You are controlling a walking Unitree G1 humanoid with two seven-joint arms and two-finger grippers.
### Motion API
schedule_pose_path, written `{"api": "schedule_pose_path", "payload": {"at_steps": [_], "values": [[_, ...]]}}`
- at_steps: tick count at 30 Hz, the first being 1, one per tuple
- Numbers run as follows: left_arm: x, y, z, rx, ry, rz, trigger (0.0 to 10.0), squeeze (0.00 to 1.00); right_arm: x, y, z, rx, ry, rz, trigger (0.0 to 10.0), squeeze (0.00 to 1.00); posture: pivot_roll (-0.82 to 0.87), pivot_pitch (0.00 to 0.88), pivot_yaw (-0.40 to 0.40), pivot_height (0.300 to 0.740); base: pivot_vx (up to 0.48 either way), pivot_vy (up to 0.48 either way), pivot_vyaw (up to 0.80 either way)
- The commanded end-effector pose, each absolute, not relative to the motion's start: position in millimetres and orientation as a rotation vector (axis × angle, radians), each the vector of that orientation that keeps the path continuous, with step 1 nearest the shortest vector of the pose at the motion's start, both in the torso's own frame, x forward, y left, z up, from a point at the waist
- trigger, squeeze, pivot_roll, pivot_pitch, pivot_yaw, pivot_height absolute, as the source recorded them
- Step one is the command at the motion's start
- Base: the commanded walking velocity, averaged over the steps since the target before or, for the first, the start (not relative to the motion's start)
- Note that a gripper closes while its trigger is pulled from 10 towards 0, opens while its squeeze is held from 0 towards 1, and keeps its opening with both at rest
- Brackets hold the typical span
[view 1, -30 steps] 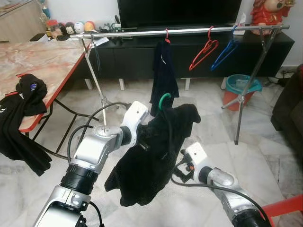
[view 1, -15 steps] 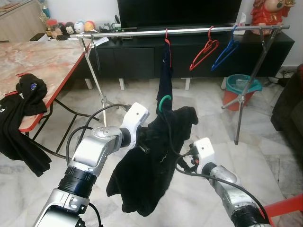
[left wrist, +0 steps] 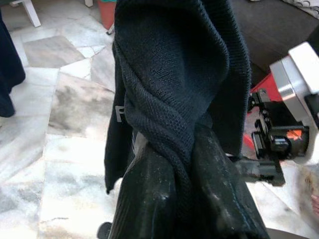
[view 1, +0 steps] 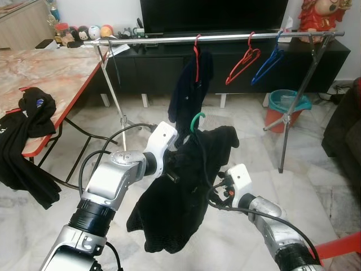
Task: Hang hanger
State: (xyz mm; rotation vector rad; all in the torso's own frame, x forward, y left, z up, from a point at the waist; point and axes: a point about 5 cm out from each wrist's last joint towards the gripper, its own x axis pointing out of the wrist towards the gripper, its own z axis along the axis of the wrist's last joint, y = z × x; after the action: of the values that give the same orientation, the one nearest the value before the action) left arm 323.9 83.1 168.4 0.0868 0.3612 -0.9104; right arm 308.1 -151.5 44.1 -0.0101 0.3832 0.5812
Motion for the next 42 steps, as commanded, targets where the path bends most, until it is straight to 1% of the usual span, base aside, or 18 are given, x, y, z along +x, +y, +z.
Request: {"api": "schedule_pose_path", "payload": {"at_steps": [1,29,31,34,35,36,39,42], "values": [[322,80,180,0.105,0.309,-0.935,10.0,0.00,313,-154,47,-0.014,0.369,0.553,0.0,0.00,0.04,0.000,0.020,0.740,0.000,0.000,0.00],[313,79,183,0.131,0.311,-0.995,10.0,0.00,315,-159,41,-0.004,0.377,0.498,0.0,0.00,0.05,0.000,0.019,0.740,0.000,0.000,0.00],[311,84,181,0.159,0.326,-1.008,10.0,0.00,316,-160,41,-0.005,0.378,0.493,0.0,0.00,0.04,0.000,0.020,0.740,0.000,0.000,0.00],[307,95,173,0.258,0.362,-1.031,10.0,0.00,316,-161,41,-0.009,0.379,0.491,0.0,0.00,0.04,0.000,0.022,0.740,0.000,0.000,0.00],[304,103,166,0.306,0.392,-1.044,10.0,0.00,316,-162,41,-0.014,0.383,0.491,0.0,0.00,0.04,0.000,0.022,0.740,0.000,0.000,0.00],[304,105,165,0.315,0.399,-1.046,10.0,0.00,316,-163,41,-0.015,0.383,0.491,0.0,0.00,0.04,0.000,0.022,0.740,0.000,0.000,0.00],[296,123,151,0.453,0.462,-1.081,10.0,0.00,315,-166,40,-0.024,0.392,0.483,0.0,0.00,0.04,0.000,0.022,0.740,0.000,0.000,0.00],[288,135,145,0.507,0.502,-1.138,10.0,0.00,315,-167,39,-0.033,0.400,0.488,0.0,0.00,0.05,0.000,0.019,0.740,0.000,0.000,0.00]]}}
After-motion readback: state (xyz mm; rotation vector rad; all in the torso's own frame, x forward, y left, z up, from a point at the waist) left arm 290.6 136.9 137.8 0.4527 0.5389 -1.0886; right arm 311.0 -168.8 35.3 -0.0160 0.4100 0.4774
